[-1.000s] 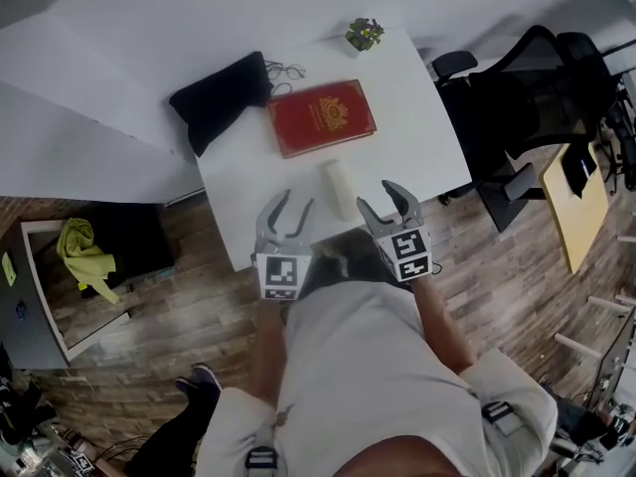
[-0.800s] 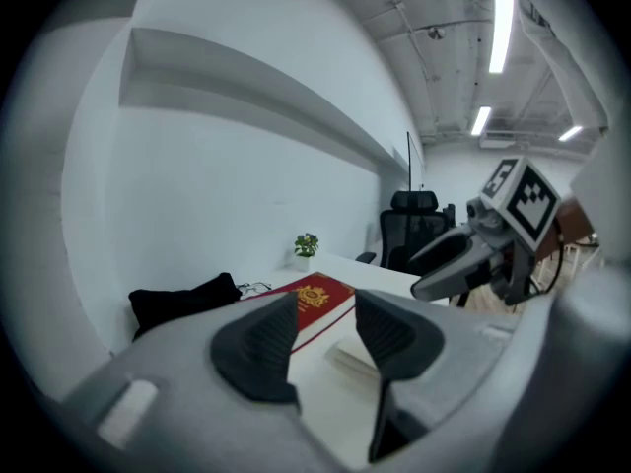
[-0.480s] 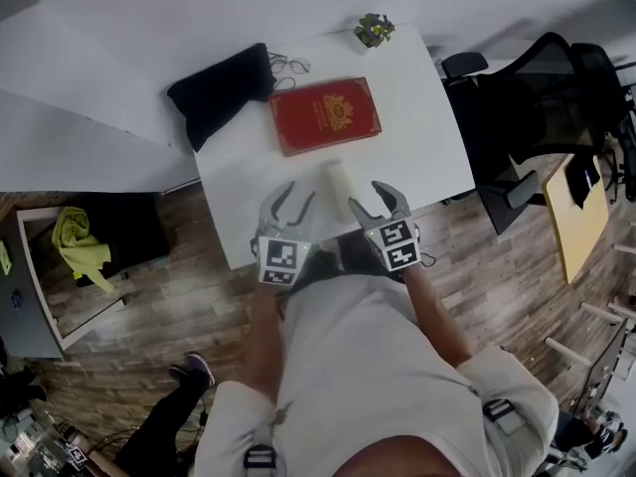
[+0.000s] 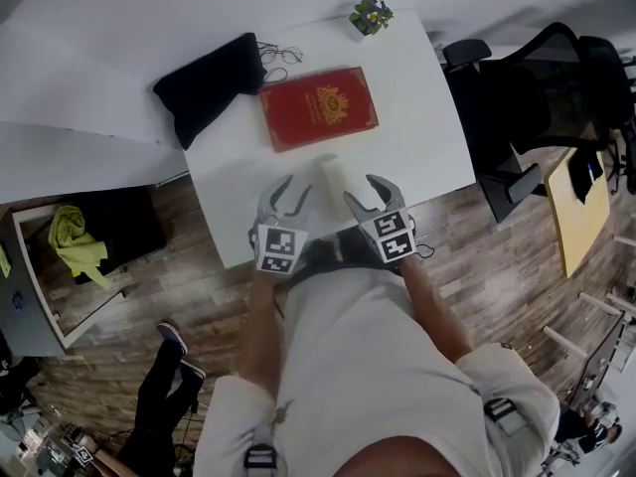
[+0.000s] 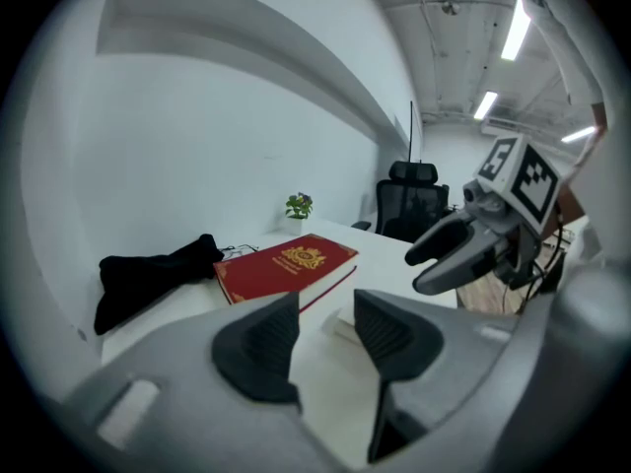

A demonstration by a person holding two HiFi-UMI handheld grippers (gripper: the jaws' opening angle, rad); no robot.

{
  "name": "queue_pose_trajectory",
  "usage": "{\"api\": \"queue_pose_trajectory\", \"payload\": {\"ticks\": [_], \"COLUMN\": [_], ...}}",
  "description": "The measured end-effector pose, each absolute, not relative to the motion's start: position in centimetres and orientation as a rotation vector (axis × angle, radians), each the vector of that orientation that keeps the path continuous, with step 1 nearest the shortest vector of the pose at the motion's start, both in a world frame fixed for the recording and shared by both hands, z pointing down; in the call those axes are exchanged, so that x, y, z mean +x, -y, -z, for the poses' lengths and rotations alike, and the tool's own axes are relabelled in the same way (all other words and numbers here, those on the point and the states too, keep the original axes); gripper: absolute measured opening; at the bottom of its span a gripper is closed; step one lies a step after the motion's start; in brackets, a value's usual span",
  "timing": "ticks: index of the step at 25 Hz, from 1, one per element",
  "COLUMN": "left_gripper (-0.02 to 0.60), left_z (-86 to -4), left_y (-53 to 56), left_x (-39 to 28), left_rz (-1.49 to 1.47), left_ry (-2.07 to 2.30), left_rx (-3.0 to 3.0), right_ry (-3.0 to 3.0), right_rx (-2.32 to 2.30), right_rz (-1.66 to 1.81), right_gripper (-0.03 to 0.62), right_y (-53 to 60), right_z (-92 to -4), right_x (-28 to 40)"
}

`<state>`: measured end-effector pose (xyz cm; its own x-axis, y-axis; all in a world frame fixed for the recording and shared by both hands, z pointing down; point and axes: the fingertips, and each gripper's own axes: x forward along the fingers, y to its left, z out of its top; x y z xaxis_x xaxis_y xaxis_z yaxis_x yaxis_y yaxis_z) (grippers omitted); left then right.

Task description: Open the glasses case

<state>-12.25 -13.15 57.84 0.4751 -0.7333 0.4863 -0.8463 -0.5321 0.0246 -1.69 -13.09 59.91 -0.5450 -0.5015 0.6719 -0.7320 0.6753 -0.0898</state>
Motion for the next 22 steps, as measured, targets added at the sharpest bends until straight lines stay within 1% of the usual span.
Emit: {"api": "queue_pose_trajectory", "payload": {"ticks": [22], "left_gripper": [0.169], "left_z": [-63.4], "left_y": [14.8], "left_x": [-10.9], "left_rz": [-0.742], "left_ry": [1.252], "left_rx": [2.407], "right_ry": [2.201], "right_rx": [0.842], "right_rz": [-0.583], "right_gripper": [0.255], "right_y": [12.6], "right_z": [-64.4], "right_x": [-2.5]}}
